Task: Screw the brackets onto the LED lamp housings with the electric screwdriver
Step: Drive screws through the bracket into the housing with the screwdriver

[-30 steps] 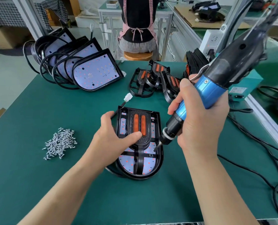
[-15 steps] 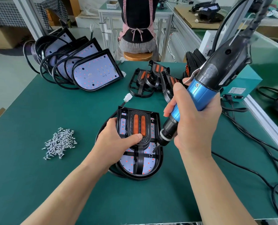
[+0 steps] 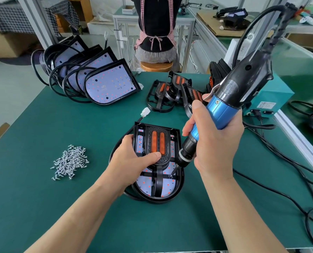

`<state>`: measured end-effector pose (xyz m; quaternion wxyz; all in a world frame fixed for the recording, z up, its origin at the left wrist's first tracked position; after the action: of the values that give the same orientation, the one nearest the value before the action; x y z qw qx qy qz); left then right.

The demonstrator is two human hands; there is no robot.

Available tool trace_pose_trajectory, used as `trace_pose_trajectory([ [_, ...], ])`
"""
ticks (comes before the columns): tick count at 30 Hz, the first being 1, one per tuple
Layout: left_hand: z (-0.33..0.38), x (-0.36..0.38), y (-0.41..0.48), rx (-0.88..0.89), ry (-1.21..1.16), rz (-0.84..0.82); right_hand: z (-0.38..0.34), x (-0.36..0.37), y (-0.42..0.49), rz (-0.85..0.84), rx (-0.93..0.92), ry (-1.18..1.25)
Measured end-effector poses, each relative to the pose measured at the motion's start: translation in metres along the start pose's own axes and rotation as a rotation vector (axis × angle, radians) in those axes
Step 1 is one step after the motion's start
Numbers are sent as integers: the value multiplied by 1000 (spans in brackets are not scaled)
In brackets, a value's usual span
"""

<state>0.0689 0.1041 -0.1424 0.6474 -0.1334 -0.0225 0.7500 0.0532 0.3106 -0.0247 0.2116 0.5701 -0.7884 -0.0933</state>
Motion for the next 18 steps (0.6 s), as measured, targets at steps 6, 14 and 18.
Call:
trace_pose_trajectory([
  [6, 1, 2, 0, 9, -26, -4, 0, 5, -1, -38, -31, 5],
  [14, -1, 4, 0, 11, -57, 17, 15, 9, 1, -113, 23, 17],
  [18, 0, 3, -1, -6, -63, 28, 16, 12, -3, -191, 27, 34],
])
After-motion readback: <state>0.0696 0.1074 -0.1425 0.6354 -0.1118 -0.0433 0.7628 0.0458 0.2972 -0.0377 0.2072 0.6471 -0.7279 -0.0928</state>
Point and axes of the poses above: each hand's wrist, its own y-axis towards the middle knuckle, its own x-axis out of the palm, z = x × y, the point moved 9 cm from there along y, towards the middle knuckle, and after that the axes turned 6 degrees about -y, right-handed, at the moved point
